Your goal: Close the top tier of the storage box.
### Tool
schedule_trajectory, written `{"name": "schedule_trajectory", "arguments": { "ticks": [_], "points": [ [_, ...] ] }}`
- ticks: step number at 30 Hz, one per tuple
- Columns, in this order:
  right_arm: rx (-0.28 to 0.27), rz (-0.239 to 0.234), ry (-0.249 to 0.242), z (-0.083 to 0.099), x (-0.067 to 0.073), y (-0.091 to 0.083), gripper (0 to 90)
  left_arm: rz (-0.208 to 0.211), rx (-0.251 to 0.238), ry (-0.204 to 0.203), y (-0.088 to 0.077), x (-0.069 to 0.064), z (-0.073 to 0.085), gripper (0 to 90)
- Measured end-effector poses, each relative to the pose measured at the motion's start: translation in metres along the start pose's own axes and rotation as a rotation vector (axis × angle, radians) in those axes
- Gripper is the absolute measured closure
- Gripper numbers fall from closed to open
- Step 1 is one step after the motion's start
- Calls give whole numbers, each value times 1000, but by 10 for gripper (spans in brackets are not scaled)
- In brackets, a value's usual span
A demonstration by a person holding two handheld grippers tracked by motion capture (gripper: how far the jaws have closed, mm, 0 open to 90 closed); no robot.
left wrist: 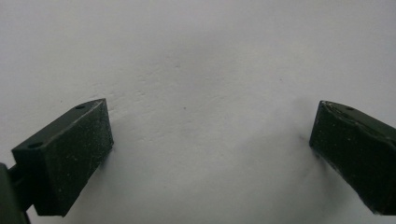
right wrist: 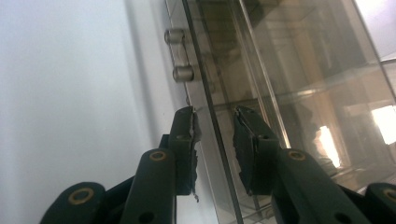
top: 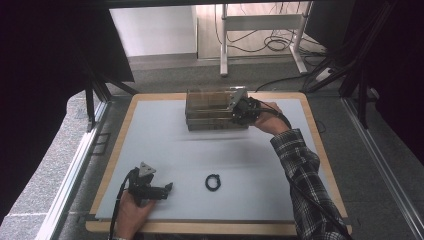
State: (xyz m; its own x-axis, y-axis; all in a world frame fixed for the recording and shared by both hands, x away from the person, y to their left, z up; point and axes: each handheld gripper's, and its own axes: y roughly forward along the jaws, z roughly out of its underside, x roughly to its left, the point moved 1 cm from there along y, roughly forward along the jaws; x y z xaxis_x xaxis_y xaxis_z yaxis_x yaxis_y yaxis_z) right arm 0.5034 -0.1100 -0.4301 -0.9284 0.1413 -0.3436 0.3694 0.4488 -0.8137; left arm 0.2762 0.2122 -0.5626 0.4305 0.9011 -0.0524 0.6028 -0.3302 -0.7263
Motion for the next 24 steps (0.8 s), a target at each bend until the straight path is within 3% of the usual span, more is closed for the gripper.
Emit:
{"name": "schedule_trajectory", "arguments": {
  "ticks": [15, 24],
  "points": [
    [31, -94, -13, 9, -10, 11, 741, 0, 0, 0, 0, 0, 0, 0],
    [44, -110, -31, 9, -14, 13, 784, 0, 0, 0, 0, 0, 0, 0]
  ]
}}
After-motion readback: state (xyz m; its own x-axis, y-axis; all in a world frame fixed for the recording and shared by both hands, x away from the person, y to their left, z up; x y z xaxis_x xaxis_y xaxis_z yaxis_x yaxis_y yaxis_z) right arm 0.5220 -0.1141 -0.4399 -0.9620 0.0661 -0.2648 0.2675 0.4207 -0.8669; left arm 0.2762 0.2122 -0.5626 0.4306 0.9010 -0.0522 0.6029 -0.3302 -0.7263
